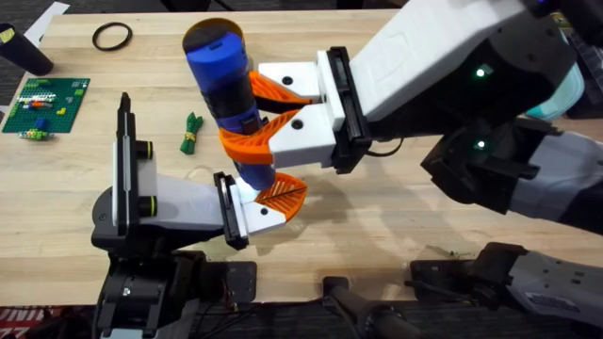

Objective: Pick up the gripper from the table and insert it into the empty holder that is missing its gripper. Then pick up a screw, insert it into the mounting hole, and use the screwdriver to tighten it. Finally, clean up the table by picking up the vegetable and placing it into the bucket.

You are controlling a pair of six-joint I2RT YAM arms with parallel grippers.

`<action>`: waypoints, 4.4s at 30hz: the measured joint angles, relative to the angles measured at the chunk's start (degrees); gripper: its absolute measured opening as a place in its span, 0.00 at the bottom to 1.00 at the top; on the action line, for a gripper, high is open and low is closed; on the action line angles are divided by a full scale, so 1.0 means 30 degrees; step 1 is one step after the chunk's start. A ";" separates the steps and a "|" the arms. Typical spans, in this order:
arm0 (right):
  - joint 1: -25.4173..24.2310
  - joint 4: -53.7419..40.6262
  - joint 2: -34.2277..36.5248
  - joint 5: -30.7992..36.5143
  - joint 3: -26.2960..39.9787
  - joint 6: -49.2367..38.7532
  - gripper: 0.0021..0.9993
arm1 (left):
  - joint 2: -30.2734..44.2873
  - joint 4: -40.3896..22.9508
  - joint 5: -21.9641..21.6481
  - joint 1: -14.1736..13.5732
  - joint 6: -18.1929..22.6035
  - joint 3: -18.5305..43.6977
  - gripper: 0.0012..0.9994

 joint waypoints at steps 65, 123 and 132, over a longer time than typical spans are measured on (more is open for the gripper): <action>-0.0022 0.3861 0.0953 -0.1012 -0.0228 0.1054 0.08 | 0.0008 0.0019 -0.0022 0.0002 -0.0024 0.0000 0.01; -0.0022 0.3456 0.0956 -0.1064 -0.0228 0.0406 0.08 | 0.0008 0.0019 -0.0029 0.0002 -0.0062 0.0000 0.01; -0.0022 0.3514 0.0956 -0.1064 -0.0228 0.0406 0.08 | 0.0008 0.0019 -0.0027 0.0002 -0.0068 0.0000 0.01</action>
